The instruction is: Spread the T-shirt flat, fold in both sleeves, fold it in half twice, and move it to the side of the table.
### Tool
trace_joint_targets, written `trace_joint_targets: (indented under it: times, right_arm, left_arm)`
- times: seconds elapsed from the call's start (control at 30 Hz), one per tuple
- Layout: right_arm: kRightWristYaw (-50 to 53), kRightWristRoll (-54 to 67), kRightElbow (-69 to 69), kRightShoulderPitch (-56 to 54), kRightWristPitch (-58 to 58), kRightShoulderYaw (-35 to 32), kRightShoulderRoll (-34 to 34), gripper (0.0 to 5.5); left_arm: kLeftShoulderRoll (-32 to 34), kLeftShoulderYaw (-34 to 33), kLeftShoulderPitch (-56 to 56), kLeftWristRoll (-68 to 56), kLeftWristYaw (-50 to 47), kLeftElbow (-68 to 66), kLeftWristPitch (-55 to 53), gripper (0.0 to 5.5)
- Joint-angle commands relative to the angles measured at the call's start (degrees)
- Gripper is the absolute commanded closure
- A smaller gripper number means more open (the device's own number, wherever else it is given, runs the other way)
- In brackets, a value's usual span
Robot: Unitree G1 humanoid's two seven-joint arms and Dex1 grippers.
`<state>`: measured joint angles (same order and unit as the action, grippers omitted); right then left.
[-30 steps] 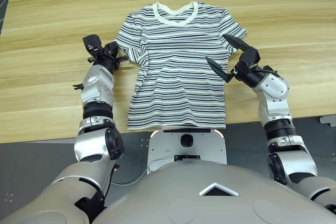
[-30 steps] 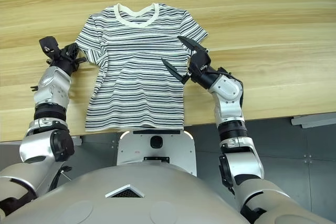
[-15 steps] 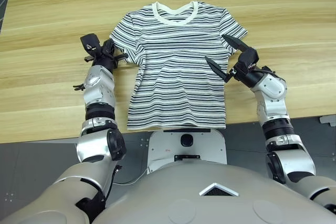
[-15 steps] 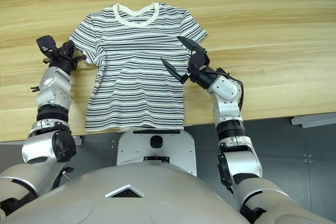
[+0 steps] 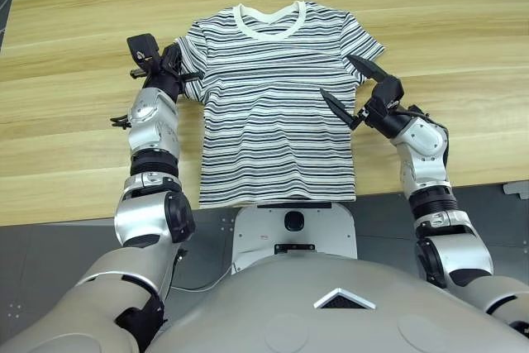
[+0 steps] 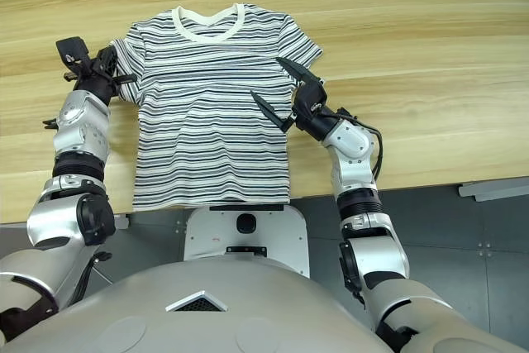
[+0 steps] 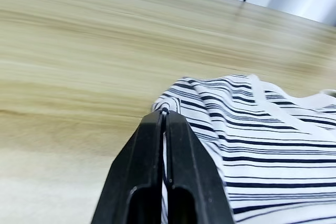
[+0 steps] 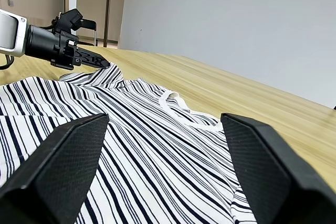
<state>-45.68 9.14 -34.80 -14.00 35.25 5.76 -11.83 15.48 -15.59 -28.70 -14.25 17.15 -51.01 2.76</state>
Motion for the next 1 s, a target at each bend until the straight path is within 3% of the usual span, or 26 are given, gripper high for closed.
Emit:
trace_joint_targets:
  times: [0.03, 0.33, 0.8, 1.0]
  right_arm:
    - [0.1, -0.5, -0.9, -0.7, 0.7, 0.3, 0.5, 1.53]
    - [0.5, -1.1, -4.1, -1.9, 1.7, 0.4, 1.6, 1.53]
    - [1.0, -1.9, -7.3, -3.2, 3.7, 0.3, 2.6, 1.53]
    - [1.3, -2.1, -9.3, -3.7, 4.5, -0.1, 3.2, 1.53]
  left_arm:
    - [-0.7, 2.4, -1.8, 1.6, 1.2, 1.4, -0.7, 5.38]
    - [-4.6, 7.2, 2.4, 3.5, 2.2, 7.8, -2.6, 5.38]
    - [-8.9, 10.2, 3.9, 6.8, -1.4, 4.3, -4.6, 5.38]
    - [-9.1, 12.3, 6.8, 6.7, 1.6, 14.8, -4.5, 4.47]
